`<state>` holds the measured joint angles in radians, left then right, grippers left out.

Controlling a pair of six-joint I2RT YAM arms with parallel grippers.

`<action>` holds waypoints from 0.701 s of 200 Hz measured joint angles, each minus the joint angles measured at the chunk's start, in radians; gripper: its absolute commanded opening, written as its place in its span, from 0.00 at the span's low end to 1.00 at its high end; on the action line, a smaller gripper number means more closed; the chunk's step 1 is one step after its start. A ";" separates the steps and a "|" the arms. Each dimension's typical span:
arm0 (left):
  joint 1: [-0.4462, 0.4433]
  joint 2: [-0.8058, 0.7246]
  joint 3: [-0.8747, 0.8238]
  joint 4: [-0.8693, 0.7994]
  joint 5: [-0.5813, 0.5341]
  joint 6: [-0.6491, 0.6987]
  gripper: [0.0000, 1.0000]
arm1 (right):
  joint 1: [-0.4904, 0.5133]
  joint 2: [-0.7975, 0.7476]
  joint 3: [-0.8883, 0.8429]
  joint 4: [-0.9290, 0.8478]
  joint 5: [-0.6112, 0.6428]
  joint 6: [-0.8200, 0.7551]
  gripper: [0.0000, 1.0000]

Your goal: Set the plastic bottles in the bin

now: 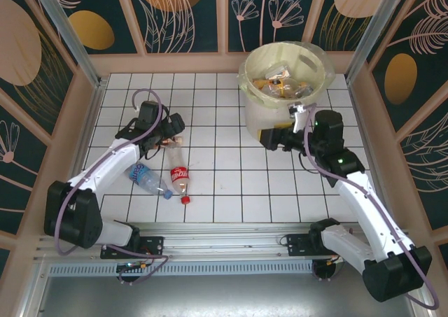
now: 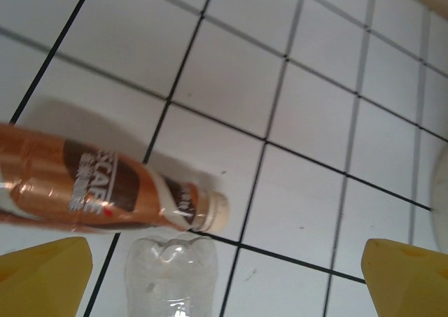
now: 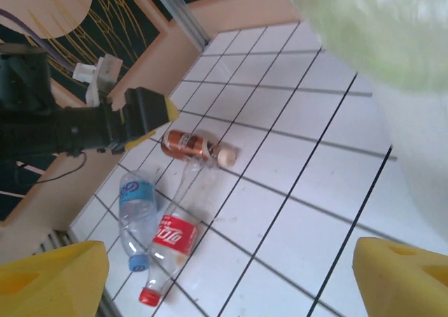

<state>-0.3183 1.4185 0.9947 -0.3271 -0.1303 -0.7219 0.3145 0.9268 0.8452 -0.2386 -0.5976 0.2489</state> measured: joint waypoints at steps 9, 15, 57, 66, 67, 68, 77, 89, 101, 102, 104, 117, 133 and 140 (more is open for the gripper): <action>0.007 0.022 0.000 -0.010 -0.011 -0.023 0.99 | 0.002 -0.011 -0.027 0.004 -0.012 0.000 0.99; 0.013 0.033 -0.001 -0.014 -0.016 -0.037 0.99 | 0.003 -0.018 -0.042 0.006 -0.023 0.006 0.99; 0.068 0.054 -0.027 -0.013 -0.024 -0.114 0.99 | 0.026 -0.047 -0.076 0.010 -0.077 0.012 0.99; 0.079 0.061 -0.036 -0.012 -0.024 -0.127 0.99 | 0.032 -0.048 -0.076 0.011 -0.080 0.012 0.99; 0.080 0.062 -0.037 -0.011 -0.024 -0.127 0.99 | 0.033 -0.048 -0.076 0.011 -0.080 0.012 0.99; 0.080 0.063 -0.037 -0.011 -0.024 -0.129 0.99 | 0.034 -0.048 -0.076 0.011 -0.081 0.012 0.99; 0.090 0.077 -0.043 -0.010 -0.016 -0.139 0.99 | 0.038 -0.049 -0.076 0.011 -0.082 0.012 0.99; 0.098 0.102 -0.044 -0.006 -0.008 -0.149 0.99 | 0.041 -0.049 -0.076 0.011 -0.082 0.012 0.99; 0.102 0.128 -0.045 0.001 -0.003 -0.156 0.99 | 0.041 -0.049 -0.076 0.011 -0.081 0.012 0.99; 0.102 0.129 -0.045 0.001 -0.002 -0.156 0.99 | 0.041 -0.049 -0.076 0.011 -0.081 0.012 0.99; 0.103 0.133 -0.045 0.003 -0.001 -0.156 0.99 | 0.041 -0.049 -0.076 0.011 -0.081 0.012 0.99; 0.105 0.154 -0.047 0.013 0.001 -0.159 0.99 | 0.041 -0.050 -0.076 0.011 -0.077 0.012 0.99; 0.114 0.180 -0.047 0.029 0.003 -0.159 0.99 | 0.041 -0.050 -0.078 0.010 -0.072 0.012 0.99; 0.120 0.193 -0.047 0.037 0.002 -0.159 0.99 | 0.041 -0.050 -0.079 0.010 -0.068 0.012 0.99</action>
<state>-0.1982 1.6119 0.9482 -0.2901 -0.1280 -0.8810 0.3553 0.8772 0.7662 -0.2283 -0.6651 0.2611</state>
